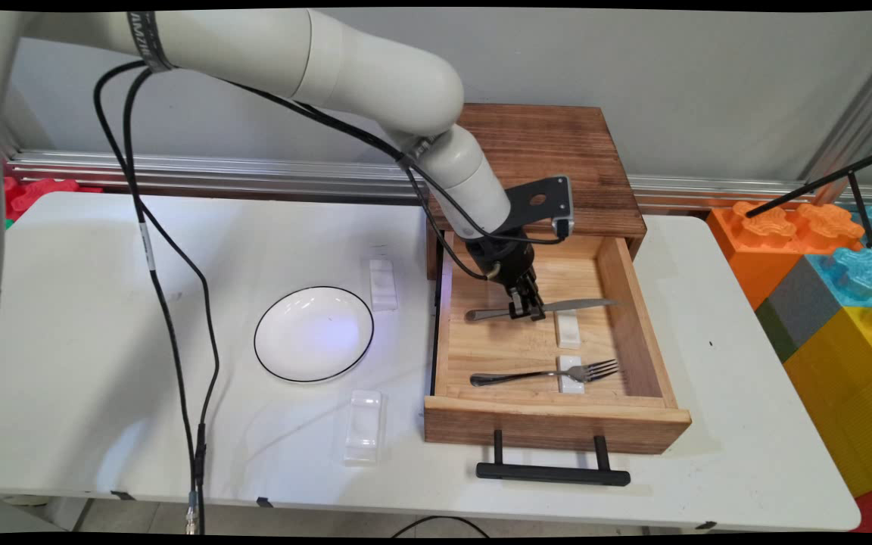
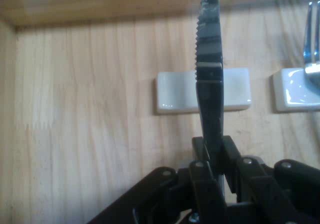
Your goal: Place the picked object into the drawer
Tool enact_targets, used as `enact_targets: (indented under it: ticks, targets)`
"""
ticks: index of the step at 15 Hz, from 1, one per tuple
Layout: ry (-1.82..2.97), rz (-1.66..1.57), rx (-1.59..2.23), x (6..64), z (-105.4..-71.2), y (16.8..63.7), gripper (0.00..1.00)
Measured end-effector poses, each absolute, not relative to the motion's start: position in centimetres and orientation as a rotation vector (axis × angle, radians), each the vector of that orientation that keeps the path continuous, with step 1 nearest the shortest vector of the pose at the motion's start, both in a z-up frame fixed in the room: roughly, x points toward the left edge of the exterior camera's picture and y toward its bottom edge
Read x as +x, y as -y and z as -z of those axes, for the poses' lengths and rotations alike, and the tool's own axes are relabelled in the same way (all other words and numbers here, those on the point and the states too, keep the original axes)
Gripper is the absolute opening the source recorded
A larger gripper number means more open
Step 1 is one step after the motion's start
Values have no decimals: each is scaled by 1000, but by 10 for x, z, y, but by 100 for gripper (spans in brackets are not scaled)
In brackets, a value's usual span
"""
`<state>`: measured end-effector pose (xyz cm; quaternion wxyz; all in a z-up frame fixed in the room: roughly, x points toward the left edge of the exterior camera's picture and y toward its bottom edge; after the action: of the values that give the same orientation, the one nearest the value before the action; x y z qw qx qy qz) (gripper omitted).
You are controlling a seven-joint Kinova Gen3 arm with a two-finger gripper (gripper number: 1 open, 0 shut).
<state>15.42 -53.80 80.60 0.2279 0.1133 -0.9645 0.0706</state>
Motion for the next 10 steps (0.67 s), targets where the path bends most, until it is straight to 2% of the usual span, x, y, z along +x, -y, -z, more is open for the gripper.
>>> enact_targets:
  ticks: [5, 6, 10]
  targets:
    - [2653, -196, 312, 155, -796, 541, 0]
    - [2652, -197, 310, 155, -795, 542, 100]
    - [2649, -192, 303, 153, -794, 541, 100]
